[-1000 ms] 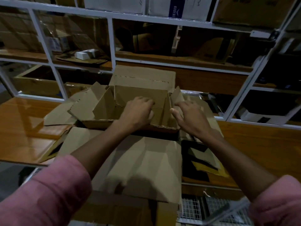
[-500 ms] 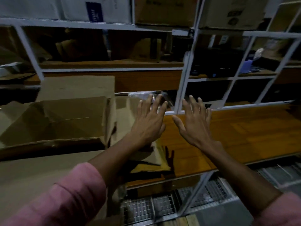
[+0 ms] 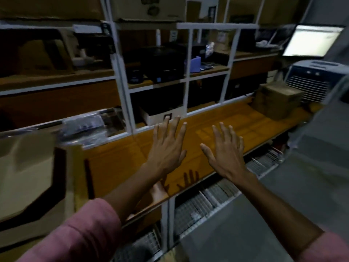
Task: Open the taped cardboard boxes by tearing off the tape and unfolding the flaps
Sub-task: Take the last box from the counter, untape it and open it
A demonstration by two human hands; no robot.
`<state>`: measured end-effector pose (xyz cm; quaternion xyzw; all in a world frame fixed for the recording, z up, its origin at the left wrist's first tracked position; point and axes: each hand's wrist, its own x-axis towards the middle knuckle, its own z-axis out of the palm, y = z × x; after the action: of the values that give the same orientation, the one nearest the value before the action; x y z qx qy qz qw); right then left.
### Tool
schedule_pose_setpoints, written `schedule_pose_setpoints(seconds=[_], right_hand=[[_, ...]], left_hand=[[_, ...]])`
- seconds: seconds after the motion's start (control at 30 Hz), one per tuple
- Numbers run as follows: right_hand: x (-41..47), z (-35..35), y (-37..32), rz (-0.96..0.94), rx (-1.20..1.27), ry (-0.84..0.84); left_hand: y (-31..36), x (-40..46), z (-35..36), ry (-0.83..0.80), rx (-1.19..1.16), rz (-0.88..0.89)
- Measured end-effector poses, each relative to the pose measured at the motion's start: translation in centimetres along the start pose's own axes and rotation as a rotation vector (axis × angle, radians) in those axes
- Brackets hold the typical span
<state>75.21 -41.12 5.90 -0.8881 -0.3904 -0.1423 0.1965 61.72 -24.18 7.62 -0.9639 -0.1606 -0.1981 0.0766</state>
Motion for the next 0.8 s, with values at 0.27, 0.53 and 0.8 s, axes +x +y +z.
schedule_pose_setpoints(seconds=[0.27, 0.53, 0.8], right_hand=[[0.3, -1.0, 12.4, 0.194, 0.006, 0.007], [4.0, 0.2, 20.8, 0.302, -0.060, 0.023], [10.6, 1.0, 28.3, 0.392, -0.138, 0.045]], left_hand=[[9.3, 8.0, 5.4, -0.080, -0.060, 0.155], [14.7, 17.8, 11.6, -0.058, -0.119, 0.290], [17.9, 28.1, 16.6, -0.071, -0.165, 0.339]])
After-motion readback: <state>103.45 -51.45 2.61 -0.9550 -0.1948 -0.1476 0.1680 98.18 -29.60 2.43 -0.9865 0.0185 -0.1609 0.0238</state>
